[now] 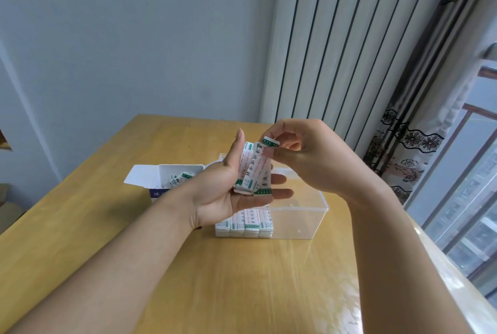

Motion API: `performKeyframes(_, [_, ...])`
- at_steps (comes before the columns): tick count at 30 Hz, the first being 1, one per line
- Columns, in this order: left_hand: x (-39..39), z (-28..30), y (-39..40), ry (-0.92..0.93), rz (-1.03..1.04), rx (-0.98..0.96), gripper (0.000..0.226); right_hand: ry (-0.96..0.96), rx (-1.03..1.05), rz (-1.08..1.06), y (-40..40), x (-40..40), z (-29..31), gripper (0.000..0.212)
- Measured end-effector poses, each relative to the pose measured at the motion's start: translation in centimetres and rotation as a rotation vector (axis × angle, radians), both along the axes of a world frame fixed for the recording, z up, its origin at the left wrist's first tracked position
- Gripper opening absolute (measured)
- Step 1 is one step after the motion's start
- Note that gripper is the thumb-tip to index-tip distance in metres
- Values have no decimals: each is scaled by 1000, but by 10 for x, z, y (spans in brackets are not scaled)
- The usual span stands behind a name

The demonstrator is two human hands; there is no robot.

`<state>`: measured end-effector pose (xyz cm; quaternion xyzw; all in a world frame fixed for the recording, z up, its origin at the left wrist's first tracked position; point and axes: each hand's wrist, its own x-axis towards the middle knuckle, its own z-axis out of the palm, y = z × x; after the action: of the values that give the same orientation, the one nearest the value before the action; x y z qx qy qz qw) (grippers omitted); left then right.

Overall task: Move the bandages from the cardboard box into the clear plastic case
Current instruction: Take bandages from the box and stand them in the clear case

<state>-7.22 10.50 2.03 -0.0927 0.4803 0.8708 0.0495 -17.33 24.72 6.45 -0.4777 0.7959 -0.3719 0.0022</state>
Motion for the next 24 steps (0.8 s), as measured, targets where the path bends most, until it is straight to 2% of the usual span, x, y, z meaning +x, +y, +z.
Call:
performKeyframes(4, [-1,1,3,-14,116,1,66,-90,-44,-2,3,-1,2,7])
performKeyframes(8, [-1,0,3,-20,136,14,59,-211,-152,51,7,-2,5,12])
performKeyframes(10, [-2,1,4,-35,160,-16,55,-184,-154,28,7,-4,4,13])
performKeyframes(13, [-3,1,8,-45,183,-57,36,-64,-31,-21,4,-7,-1,19])
performKeyframes(15, [-2,0,11,-39,173,-80,20,-57,-5,-40,3,-6,-3,23])
performKeyframes(17, [-3,-1,12,-23,169,-101,15,-80,-16,-37,5,-4,0,25])
performKeyframes(20, [-4,-2,12,-10,189,-141,24,-82,-60,-39,9,-3,4,24])
performKeyframes(24, [-4,-5,9,-21,135,-205,66,-42,-45,-97,4,-3,1,17])
